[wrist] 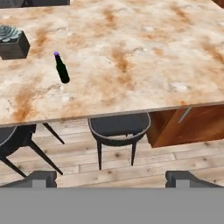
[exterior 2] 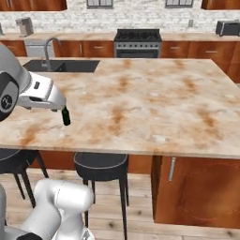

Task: Get the candle and the beer from the cabinet and move them to the dining counter.

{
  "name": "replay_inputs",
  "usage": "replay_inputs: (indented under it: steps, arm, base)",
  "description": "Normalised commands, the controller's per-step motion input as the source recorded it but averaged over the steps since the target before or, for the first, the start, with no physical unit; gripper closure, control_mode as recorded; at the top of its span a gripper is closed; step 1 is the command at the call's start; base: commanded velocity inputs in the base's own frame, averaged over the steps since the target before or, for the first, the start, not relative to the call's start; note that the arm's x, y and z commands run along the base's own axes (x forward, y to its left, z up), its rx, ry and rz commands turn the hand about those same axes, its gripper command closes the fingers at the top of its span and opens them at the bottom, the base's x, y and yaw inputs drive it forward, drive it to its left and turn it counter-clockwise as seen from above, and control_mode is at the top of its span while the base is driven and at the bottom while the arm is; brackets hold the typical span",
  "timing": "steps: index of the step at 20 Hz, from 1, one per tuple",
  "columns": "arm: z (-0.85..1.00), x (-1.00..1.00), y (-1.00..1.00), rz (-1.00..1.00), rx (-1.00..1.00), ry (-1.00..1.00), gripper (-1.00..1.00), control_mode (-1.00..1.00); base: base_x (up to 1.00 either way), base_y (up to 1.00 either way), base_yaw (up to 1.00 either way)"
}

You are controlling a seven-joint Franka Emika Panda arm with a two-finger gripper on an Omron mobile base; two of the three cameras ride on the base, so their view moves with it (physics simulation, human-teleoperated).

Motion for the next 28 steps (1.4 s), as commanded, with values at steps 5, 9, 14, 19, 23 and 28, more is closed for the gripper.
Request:
replay_inputs:
  steps: [5, 9, 14, 19, 23, 28]
  arm:
    - [0.00, 0.00, 0.00, 0.00, 0.00, 0.00, -1.00, 1.00]
    - [0.00, 0.00, 0.00, 0.00, 0.00, 0.00, -1.00, 1.00]
    - [0.00, 0.00, 0.00, 0.00, 0.00, 0.00, -1.00, 1.00]
    - [0.00, 0.00, 0.00, 0.00, 0.00, 0.00, -1.00, 1.00]
    - [0.00, 0.00, 0.00, 0.00, 0.00, 0.00, -1.00, 1.00]
    - [0.00, 0.00, 0.00, 0.00, 0.00, 0.00, -1.00, 1.00]
  base:
    - [-0.51, -1.00, -0.18]
    - [0.00, -1.00, -0.09]
    - [0.00, -1.00, -0.02]
    - [0.00, -1.00, 0.00]
    - [0.00, -1.00, 0.00]
    - [0.09, -1.00, 0.01]
